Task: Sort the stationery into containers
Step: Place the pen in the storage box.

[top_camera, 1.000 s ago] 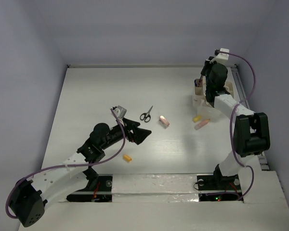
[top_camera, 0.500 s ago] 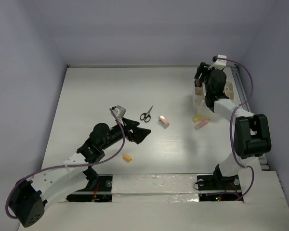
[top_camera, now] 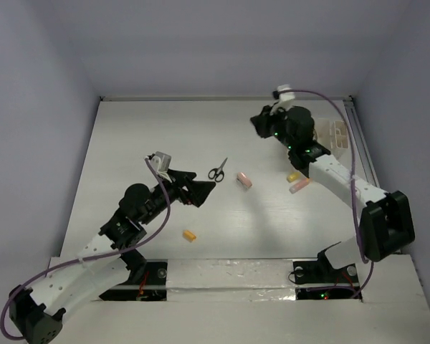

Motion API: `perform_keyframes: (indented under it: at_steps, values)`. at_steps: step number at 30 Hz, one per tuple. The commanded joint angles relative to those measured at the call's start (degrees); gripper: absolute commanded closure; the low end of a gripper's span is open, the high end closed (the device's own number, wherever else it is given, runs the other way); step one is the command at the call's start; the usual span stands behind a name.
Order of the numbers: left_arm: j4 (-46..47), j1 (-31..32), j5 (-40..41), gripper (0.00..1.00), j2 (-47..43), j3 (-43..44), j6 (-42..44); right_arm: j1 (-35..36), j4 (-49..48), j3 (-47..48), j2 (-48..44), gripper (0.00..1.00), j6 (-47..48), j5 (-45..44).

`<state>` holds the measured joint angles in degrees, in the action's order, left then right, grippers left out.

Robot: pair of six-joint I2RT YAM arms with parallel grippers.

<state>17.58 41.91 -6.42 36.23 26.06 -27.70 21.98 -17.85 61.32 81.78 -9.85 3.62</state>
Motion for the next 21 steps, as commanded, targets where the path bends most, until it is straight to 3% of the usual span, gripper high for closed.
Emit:
perform_keyframes:
  at_steps: [1, 7, 10, 13, 18, 21]
  values:
    - [-4.0, 0.1, 1.8, 0.01, -4.0, 5.1, -0.5, 6.6, 16.8, 4.6, 6.0, 0.77, 8.6, 15.7]
    - [-14.0, 0.1, 5.5, 0.01, -10.3, 12.4, 2.0, 14.0, 30.3, 11.9, 14.0, 0.68, 18.3, 17.0]
    - [-19.9, 0.1, 10.6, 0.01, -12.2, 16.6, 5.2, 16.8, 34.8, 15.0, 18.1, 0.57, 19.8, 12.4]
    - [-24.8, 0.1, 14.1, 0.01, -12.8, 20.2, 8.2, 17.8, 38.2, 17.1, 21.2, 0.53, 20.2, 4.7]
    - [-27.8, 0.1, 16.2, 0.01, -12.5, 20.8, 10.9, 17.8, 36.7, 12.0, 18.4, 0.45, 16.5, -7.0]
    - [-26.9, 0.1, 15.7, 0.01, -12.1, 19.3, 11.1, 17.3, 36.4, 8.8, 16.4, 0.38, 14.5, -9.7]
